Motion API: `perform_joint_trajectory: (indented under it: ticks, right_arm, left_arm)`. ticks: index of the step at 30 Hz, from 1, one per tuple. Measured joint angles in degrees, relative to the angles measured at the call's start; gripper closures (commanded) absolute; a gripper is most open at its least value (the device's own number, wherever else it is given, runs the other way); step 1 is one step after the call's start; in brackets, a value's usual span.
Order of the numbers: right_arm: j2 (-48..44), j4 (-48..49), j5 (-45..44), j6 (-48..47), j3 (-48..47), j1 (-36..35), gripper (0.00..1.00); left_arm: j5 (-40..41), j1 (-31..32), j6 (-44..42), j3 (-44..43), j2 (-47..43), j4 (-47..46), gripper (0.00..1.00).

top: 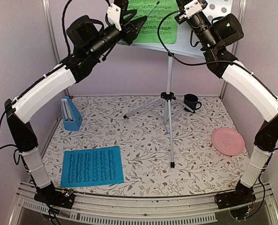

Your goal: Set up the instrument practice props

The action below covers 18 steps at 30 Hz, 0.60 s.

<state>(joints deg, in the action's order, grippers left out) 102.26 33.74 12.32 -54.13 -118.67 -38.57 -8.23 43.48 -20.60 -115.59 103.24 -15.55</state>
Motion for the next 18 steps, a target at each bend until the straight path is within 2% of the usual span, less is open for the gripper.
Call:
perform_joint_trajectory:
  ticks: [9, 15, 18]
  right_arm:
    - [1.29, 3.98, -2.19, 1.29, -0.35, 0.00, 1.00]
    - [2.25, 5.25, -3.08, 1.68, -1.03, 0.00, 1.00]
    - [2.32, 5.35, -3.23, 1.75, -1.03, 0.00, 1.00]
  left_arm:
    - [3.96, 0.61, -3.85, -10.16, 5.99, 3.06, 0.59]
    - [5.40, 0.61, -5.68, -10.93, 7.13, 5.01, 0.62]
    - [5.75, 0.61, -6.51, -11.02, 7.41, 5.57, 0.69]
